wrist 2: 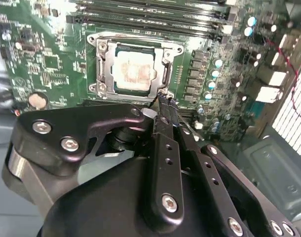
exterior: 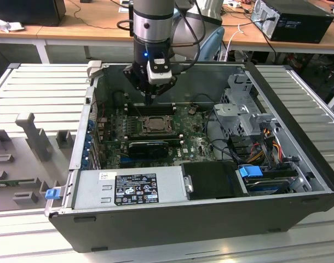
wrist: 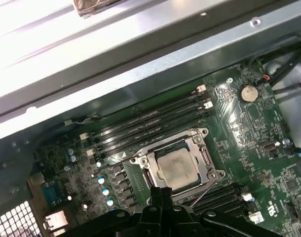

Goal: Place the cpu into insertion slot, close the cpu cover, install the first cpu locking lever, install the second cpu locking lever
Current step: 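Install the first cpu locking lever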

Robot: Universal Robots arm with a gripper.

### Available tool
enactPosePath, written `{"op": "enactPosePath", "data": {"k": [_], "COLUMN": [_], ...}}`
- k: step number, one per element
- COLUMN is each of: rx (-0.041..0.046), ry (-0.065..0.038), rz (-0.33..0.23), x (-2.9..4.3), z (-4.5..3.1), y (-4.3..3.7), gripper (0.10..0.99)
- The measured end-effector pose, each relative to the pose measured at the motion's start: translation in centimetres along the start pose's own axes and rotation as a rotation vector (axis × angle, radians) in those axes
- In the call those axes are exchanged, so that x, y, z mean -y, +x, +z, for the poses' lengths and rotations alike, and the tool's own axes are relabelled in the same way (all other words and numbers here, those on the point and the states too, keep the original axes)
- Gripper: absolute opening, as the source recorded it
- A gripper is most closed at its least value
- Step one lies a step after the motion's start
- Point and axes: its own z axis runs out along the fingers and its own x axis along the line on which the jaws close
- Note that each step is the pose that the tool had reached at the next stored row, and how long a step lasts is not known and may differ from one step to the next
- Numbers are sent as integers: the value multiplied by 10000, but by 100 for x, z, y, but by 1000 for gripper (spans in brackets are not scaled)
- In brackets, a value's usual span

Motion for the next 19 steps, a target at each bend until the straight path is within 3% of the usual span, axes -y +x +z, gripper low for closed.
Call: {"op": "enactPosePath", "data": {"k": [3, 9, 13, 16, 19], "rx": [-4, -12, -17, 31, 202], "ry": [25, 58, 89, 46, -7], "rz": [-899, -2031, -3151, -3277, -3298], "x": [0, 0, 0, 8, 42], "z": [1, 2, 2, 4, 10], "y": [0, 0, 0, 20, 107], "gripper": [106, 106, 106, 106, 106]}}
